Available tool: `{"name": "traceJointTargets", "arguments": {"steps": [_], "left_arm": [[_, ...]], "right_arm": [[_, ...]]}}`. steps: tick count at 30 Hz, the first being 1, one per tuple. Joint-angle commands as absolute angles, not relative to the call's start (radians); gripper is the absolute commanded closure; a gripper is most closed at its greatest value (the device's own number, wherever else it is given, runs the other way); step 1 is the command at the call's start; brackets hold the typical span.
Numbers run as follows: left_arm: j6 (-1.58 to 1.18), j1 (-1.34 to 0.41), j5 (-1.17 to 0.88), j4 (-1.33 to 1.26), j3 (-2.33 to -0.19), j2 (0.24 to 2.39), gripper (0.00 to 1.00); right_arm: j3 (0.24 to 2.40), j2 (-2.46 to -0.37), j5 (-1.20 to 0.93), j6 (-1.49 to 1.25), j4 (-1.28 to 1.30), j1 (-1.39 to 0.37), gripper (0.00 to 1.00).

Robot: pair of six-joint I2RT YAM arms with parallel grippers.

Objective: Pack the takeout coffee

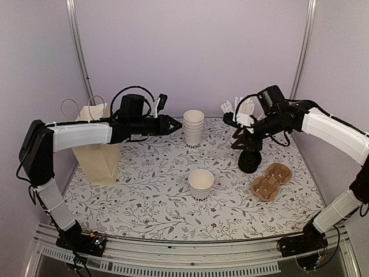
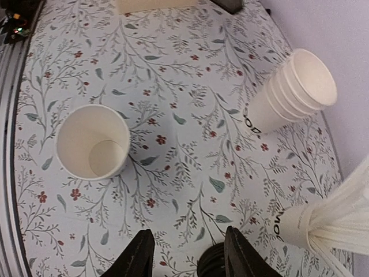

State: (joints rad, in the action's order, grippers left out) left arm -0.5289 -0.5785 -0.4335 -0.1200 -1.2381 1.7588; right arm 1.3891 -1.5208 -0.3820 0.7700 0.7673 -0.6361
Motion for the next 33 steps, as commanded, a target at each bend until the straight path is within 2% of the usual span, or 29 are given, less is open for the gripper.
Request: {"name": "traceJointTargets", "arguments": {"steps": [1, 5, 8, 22, 33], "left_arm": [[-0.434, -0.578, -0.549, -0.175, -1.251, 1.707, 0.69], [-0.426, -0.586, -0.609, -0.179, -1.263, 1.706, 0.68], [-0.423, -0.591, -0.600, -0.181, -1.256, 1.697, 0.67], [-0.435, -0.592, -0.595, -0.181, -1.252, 1.710, 0.66], [-0.440, -0.592, -0.591, -0.176, -1.253, 1.722, 0.65]], "right_arm": [[1.239, -1.499, -0.339, 0.691, 0.650, -0.462, 0.57], [1.169, -1.493, -0.358, 0.624, 0.565, -0.278, 0.64], [1.143, -1.515, -0.334, 0.590, 0.528, -0.206, 0.70], [1.093, -1.620, -0.184, 0.547, 0.409, -0.198, 0.70], [1.094, -1.626, -0.254, 0.528, 0.416, -0.199, 0.69]]}}
